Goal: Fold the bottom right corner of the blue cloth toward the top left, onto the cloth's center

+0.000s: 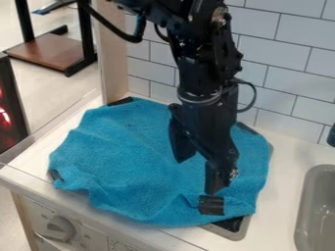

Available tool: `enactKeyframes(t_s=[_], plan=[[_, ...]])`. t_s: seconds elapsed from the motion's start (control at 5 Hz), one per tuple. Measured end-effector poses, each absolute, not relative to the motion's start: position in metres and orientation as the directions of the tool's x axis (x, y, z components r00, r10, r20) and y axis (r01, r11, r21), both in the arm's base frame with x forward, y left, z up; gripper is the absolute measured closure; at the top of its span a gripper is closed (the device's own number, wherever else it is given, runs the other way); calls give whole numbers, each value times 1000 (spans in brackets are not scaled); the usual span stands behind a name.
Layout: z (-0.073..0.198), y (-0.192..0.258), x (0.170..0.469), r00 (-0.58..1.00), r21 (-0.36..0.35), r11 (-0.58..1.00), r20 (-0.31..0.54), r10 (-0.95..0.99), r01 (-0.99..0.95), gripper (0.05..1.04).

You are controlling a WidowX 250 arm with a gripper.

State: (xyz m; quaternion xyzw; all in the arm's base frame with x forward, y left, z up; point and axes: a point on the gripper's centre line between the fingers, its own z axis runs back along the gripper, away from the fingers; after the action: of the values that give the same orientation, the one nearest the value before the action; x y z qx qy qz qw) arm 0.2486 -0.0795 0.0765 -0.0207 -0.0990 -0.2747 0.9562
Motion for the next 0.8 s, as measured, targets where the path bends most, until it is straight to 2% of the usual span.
enactKeyframes(t_s=[0.8], plan=[[57,-61,225,897,-32,899,92,-433,438,84]])
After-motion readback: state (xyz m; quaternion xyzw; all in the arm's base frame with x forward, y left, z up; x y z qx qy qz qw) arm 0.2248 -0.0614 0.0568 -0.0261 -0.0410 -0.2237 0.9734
